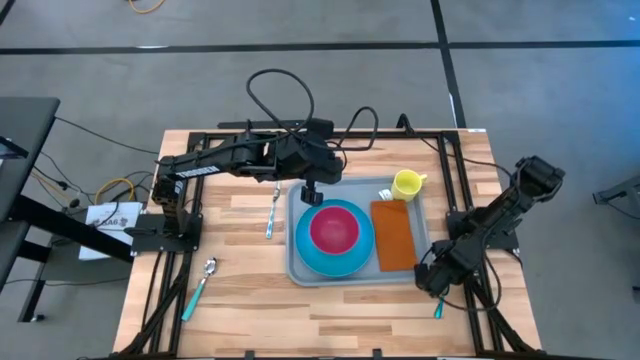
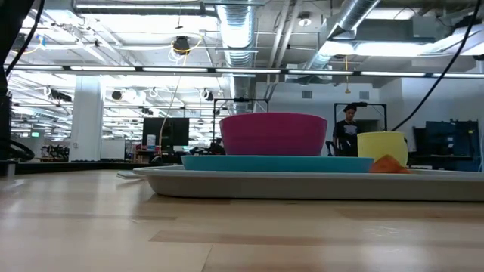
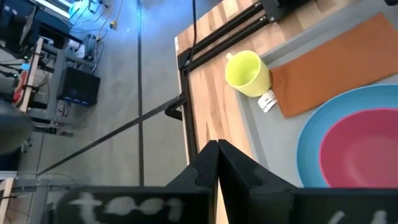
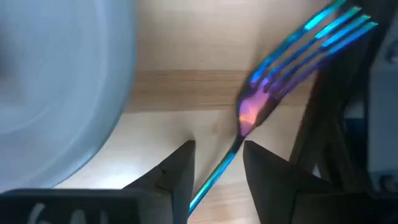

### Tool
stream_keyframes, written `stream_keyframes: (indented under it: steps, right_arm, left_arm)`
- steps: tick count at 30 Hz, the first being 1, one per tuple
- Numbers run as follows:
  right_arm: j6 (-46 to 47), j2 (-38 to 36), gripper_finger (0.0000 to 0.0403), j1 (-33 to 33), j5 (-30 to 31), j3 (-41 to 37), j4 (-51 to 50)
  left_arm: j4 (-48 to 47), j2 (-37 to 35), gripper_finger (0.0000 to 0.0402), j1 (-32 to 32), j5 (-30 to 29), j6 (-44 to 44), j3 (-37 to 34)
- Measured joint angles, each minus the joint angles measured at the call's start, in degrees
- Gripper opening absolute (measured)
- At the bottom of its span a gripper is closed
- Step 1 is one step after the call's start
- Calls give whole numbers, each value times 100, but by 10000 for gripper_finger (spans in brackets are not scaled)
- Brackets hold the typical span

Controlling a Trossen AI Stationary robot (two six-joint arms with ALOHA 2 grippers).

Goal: Set up tray
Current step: Put the purple fork on the brown napkin

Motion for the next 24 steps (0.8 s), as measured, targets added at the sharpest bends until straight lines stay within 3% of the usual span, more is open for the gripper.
stream_keyframes:
  steps: [5, 14, 24]
  right_arm:
    - [-139, -170, 109, 10, 393, -207, 476]
    - [-632, -163, 92, 8, 715, -225, 559]
    - [-506, -43, 67, 94, 932, -196, 438]
  left_arm:
    - [0, 0, 0, 0, 1, -9, 0]
    - [2, 0, 0, 0, 1, -177, 0]
    - [2, 0, 0, 0, -1, -317, 0]
